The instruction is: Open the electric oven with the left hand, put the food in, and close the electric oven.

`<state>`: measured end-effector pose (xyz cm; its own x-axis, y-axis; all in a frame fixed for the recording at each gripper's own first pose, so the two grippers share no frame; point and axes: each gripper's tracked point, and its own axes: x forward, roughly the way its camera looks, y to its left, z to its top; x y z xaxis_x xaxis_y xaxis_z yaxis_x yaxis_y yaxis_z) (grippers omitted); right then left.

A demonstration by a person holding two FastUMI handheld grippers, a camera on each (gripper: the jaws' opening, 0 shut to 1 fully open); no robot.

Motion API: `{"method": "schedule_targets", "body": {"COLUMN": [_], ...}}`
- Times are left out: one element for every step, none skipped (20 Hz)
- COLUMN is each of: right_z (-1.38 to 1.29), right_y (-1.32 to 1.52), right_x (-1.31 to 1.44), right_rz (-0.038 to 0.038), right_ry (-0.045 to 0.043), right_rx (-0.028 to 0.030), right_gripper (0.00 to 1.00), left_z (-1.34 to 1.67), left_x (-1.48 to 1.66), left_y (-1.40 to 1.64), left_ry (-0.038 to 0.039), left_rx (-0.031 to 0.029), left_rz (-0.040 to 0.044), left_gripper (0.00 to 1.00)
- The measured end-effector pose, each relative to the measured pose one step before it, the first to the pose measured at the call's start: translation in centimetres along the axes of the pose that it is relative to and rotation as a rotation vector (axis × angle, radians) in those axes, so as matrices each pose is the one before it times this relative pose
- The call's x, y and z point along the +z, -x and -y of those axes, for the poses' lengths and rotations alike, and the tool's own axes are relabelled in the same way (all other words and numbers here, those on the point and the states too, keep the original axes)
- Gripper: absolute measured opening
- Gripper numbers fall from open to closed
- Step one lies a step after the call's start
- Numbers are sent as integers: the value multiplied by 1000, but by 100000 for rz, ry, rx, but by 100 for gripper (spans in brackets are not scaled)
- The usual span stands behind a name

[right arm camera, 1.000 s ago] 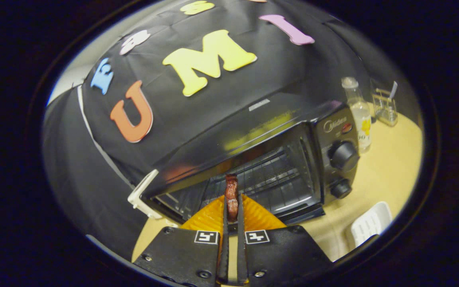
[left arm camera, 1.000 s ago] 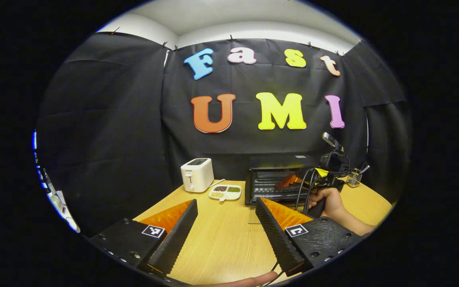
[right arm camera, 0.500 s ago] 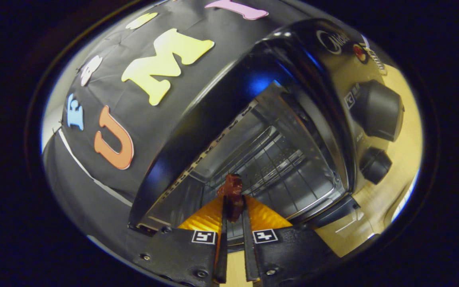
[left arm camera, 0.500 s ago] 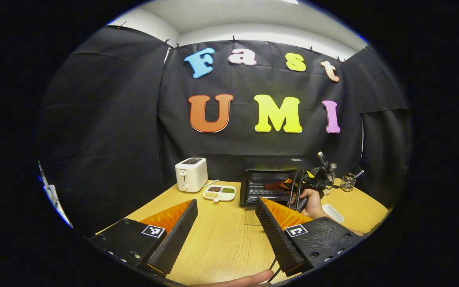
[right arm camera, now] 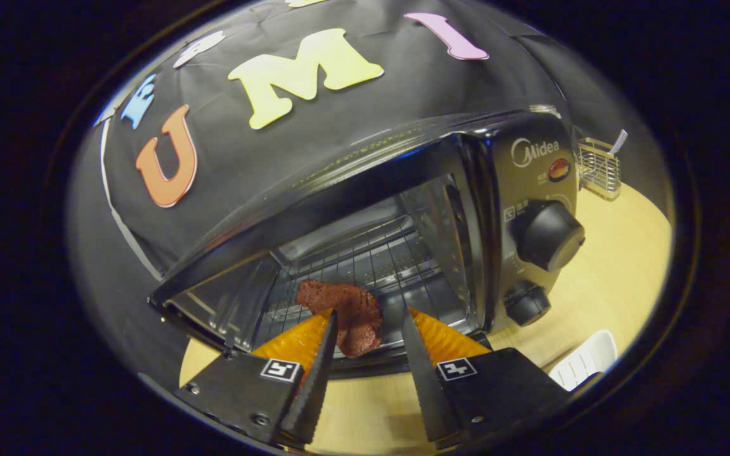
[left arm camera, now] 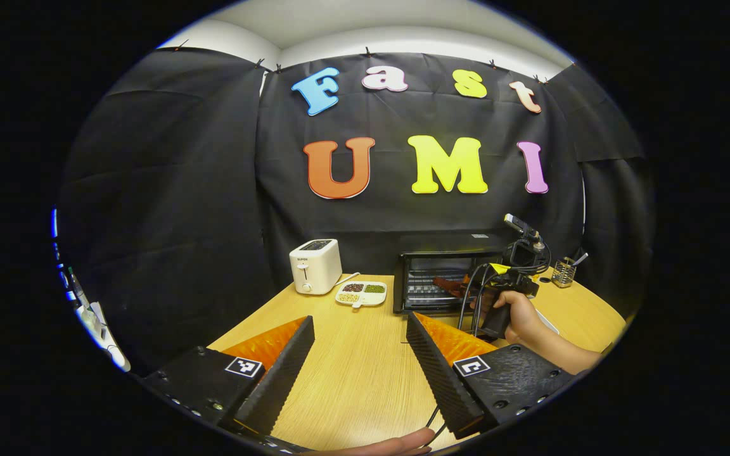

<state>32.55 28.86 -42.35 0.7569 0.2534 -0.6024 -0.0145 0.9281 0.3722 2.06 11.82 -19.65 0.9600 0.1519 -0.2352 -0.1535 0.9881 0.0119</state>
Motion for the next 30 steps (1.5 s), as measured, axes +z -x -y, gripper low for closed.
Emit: {"method": "schedule_targets", "body": {"right_z": [225, 186, -131, 84, 146, -33, -154, -120, 1, -143, -169, -313, -355, -8, 365, 476, 685, 775, 672, 865, 996, 909, 787, 755, 916, 1161, 798, 930, 809, 723], "right_y": [687, 883, 688, 999, 1031, 1013, 1105, 1189, 1107, 1319, 1137, 1215, 1147, 1105, 1147, 1270, 1174, 1497, 1170, 1273, 1029, 1091, 743, 874, 741, 1009, 816, 768, 753, 556], "right_x": [-636, -308, 4, 32, 6, 84, 138, 171, 269, 407, 497, 478, 576, 672, 789, 879, 1087, 1122, 1149, 1102, 1088, 984, 896, 1000, 888, 646, 813, 849, 906, 831], "right_rz": [-1510, -473, 18, 797, 1261, 1533, 1302, 1468, 1735, 2038, 1972, 1763, 1569, 1585, 1952, 2227, 3077, 3062, 3258, 3372, 2870, 2203, 2573, 2445, 1869, 1129, 1492, 1251, 2010, 1804], "right_ry": [2093, 1297, 1069, 1198, 1547, 1645, 2222, 2753, 2525, 2305, 2100, 1278, 910, 1442, 1771, 2070, 1663, 2152, 2466, 2917, 3265, 2723, 1314, 715, 413, 111, -303, -481, -495, -55], "right_rx": [-1, -28, 796, 643, 541, 478, 1113, 770, 558, 1080, 1345, 2323, 2881, 1725, 933, -87, -1271, -1523, -1153, -1612, -1965, -1414, -610, -619, -1315, -1798, -1087, -843, -304, -449], "right_gripper": [71, 71, 71, 71, 71, 71, 75, 77, 77, 77, 77, 79, 86, 91, 96, 96, 96, 96, 96, 96, 96, 96, 96, 96, 94, 96, 97, 97, 95, 95], "left_z": [75, 92, 357, 269, 142, -93, -327, -182, 28, 58, 132, 160, 52, 445, 524, 692, 733, 743, 600, 645, 558, 850, 1002, 991, 764, 771, 876, 784, 700, 713], "left_x": [-15, 116, 135, 192, 149, 215, 327, 252, 55, -8, 45, -74, -132, -151, -246, -136, -236, -179, -222, -400, -505, -380, -290, -390, -617, -623, -532, -601, -779, -812], "left_y": [523, 411, 258, 290, 273, 284, 298, 176, 207, 159, -1, 60, -111, -177, -99, -166, -312, -343, -545, -533, -437, -529, -484, -538, -596, -585, -623, -696, -765, -809], "left_ry": [271, 20, -137, -595, -1457, -1888, -1382, -317, 391, 807, 524, 269, -96, -52, 71, 121, -317, -630, -431, -138, 111, 81, 167, 52, 1, -100, -201, 65, 132, -22], "left_rx": [-206, -436, -639, -501, -381, 505, 1107, 671, -174, -77, -169, 366, 371, -463, -1062, -1337, -1497, -1604, -1296, -898, -974, -1633, -1939, -2147, -1817, -1882, -2506, -2065, -2094, -1854], "left_rz": [208, 608, 315, 252, 207, 360, 727, 301, -97, -279, -175, -373, -587, -808, -529, -381, -575, -390, -565, -951, -1193, -742, -572, -994, -1465, -1590, -1454, -1791, -1889, -1876], "left_gripper": [94, 94, 94, 94, 94, 94, 94, 95, 89, 95, 95, 95, 96, 96, 96, 96, 96, 96, 96, 96, 96, 96, 96, 96, 96, 96, 96, 96, 96, 96]}}
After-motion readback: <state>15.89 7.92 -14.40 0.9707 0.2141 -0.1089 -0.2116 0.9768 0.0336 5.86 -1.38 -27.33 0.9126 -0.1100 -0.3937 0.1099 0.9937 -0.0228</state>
